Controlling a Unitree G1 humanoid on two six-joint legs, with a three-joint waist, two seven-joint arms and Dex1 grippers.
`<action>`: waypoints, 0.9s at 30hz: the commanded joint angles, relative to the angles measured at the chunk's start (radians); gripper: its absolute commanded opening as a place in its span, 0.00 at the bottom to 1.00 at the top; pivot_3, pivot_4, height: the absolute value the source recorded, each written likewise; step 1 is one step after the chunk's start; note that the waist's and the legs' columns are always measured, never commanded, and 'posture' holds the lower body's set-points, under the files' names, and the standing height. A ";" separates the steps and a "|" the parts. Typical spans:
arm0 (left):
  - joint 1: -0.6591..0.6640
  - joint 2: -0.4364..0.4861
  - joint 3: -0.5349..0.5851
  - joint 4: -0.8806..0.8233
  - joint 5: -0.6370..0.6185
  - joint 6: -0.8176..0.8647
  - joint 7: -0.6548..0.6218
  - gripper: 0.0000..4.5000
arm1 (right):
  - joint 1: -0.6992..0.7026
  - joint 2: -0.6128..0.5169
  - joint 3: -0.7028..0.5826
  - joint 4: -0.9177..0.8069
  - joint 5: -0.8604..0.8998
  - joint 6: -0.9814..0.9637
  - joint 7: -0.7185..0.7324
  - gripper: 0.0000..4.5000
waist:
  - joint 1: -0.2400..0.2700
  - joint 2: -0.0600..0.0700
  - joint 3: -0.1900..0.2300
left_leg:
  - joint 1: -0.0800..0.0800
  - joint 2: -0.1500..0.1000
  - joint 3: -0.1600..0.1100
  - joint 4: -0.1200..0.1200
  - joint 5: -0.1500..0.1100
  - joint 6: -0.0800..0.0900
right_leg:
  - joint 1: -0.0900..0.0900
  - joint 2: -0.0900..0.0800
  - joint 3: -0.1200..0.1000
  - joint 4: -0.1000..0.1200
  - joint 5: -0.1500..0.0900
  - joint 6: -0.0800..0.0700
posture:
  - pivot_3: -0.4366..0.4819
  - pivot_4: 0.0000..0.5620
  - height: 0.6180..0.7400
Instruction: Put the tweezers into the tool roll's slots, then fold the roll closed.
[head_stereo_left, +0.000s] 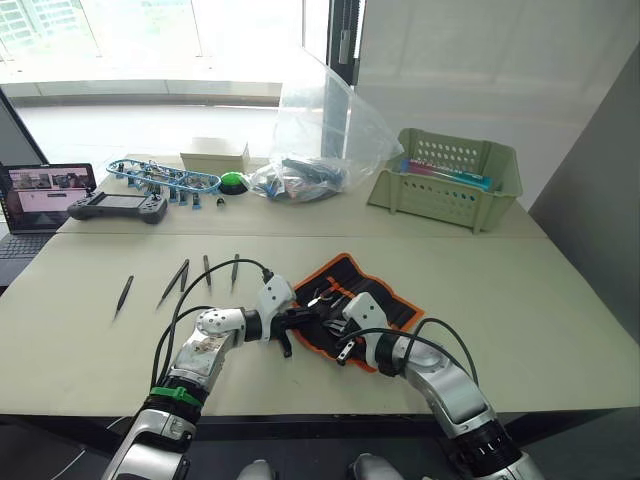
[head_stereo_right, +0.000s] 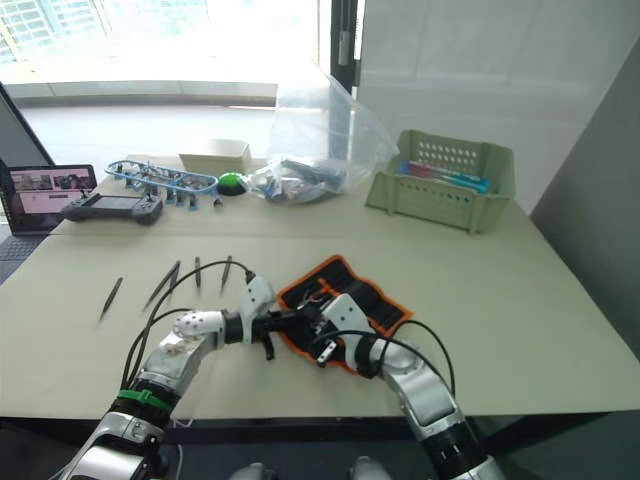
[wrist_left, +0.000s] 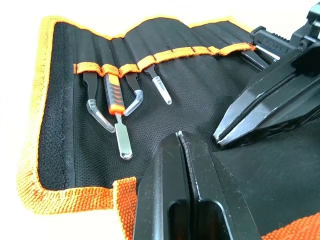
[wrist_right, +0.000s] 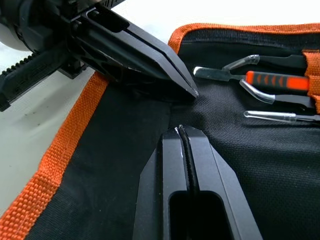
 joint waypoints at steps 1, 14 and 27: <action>0.034 0.011 -0.022 0.061 0.040 0.027 0.017 0.01 | -0.011 0.016 0.013 0.011 -0.021 -0.033 -0.001 0.00 | 0.000 0.000 0.000 | 0.000 0.000 0.000 0.000 0.000 0.000 | 0.000 0.000 0.000 0.000 0.000 0.000 | 0.48 0.27 1.00; 0.036 0.014 -0.021 0.061 0.041 0.023 0.016 0.01 | -0.009 0.078 -0.018 -0.055 0.015 -0.058 0.021 0.00 | -0.001 0.000 0.000 | -0.001 0.000 0.000 -0.001 -0.001 -0.001 | -0.001 0.000 0.000 -0.001 0.000 0.000 | 0.48 0.27 1.00; 0.034 0.016 -0.023 0.058 0.042 0.018 0.014 0.01 | 0.002 0.032 0.027 0.047 -0.079 0.100 -0.012 0.00 | 0.000 0.001 0.000 | 0.000 0.000 0.000 -0.002 -0.004 -0.007 | -0.002 -0.002 -0.001 -0.002 -0.001 -0.001 | 0.48 0.27 1.00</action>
